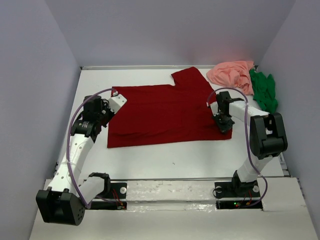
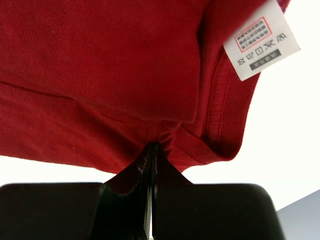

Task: Fold and stack the t-shirts
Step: Fold the flattened tshirt in 1/3 of the way, then grap the side of the flattened tshirt furthest away from the robot with both arms

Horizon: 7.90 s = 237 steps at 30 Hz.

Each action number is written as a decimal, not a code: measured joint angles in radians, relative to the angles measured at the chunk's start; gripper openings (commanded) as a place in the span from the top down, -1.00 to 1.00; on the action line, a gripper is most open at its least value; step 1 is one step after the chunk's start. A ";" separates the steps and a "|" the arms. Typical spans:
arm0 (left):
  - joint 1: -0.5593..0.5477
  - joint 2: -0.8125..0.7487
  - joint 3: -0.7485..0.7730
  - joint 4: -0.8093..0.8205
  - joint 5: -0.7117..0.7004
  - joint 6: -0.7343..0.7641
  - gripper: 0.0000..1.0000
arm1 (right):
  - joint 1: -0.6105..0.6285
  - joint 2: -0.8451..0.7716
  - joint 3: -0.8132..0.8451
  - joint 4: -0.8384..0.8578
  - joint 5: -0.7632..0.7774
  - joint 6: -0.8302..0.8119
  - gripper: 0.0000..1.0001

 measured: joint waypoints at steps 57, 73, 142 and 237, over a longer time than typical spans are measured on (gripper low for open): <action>0.268 1.362 1.144 -0.012 0.409 -0.370 -0.11 | 0.000 0.748 1.363 -0.153 -0.005 -0.064 0.41; 0.252 1.467 1.263 -0.021 0.403 -0.344 -0.14 | 0.000 0.810 1.405 -0.154 0.005 -0.089 0.43; 0.076 1.405 1.133 0.004 0.160 -0.191 1.00 | 0.000 0.979 1.460 0.191 -0.105 -0.133 0.32; 0.013 1.267 0.987 0.105 -0.078 -0.190 1.00 | -0.027 0.918 1.355 0.197 -0.145 -0.122 0.53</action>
